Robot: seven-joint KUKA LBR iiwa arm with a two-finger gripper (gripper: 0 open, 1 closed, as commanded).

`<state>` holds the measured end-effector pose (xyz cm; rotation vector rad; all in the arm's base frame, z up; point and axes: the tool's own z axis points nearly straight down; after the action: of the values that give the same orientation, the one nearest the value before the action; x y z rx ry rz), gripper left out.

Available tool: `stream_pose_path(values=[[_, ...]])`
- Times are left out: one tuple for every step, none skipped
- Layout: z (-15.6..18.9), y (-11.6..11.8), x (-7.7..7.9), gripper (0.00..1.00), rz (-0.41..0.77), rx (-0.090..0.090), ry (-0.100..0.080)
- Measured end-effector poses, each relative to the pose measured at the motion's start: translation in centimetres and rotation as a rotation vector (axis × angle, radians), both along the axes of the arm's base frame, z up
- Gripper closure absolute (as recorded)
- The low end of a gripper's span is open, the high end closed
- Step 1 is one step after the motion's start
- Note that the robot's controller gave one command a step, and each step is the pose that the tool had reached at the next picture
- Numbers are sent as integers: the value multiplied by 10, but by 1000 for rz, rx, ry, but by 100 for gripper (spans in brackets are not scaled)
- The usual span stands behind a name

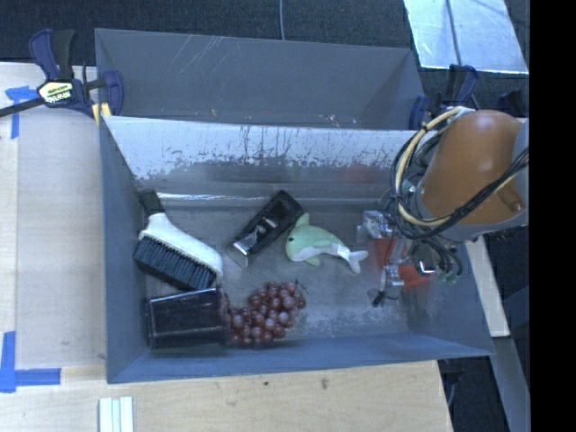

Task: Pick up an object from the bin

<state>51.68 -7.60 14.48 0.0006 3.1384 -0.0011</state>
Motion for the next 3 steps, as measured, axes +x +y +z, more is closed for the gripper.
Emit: stream_pose_path(values=[[-62, 26, 75, 0, -1, 0, -3], [-46, 34, 84, 0, 21, 1, 8], [-25, 46, 88, 0, 19, 0, -9]])
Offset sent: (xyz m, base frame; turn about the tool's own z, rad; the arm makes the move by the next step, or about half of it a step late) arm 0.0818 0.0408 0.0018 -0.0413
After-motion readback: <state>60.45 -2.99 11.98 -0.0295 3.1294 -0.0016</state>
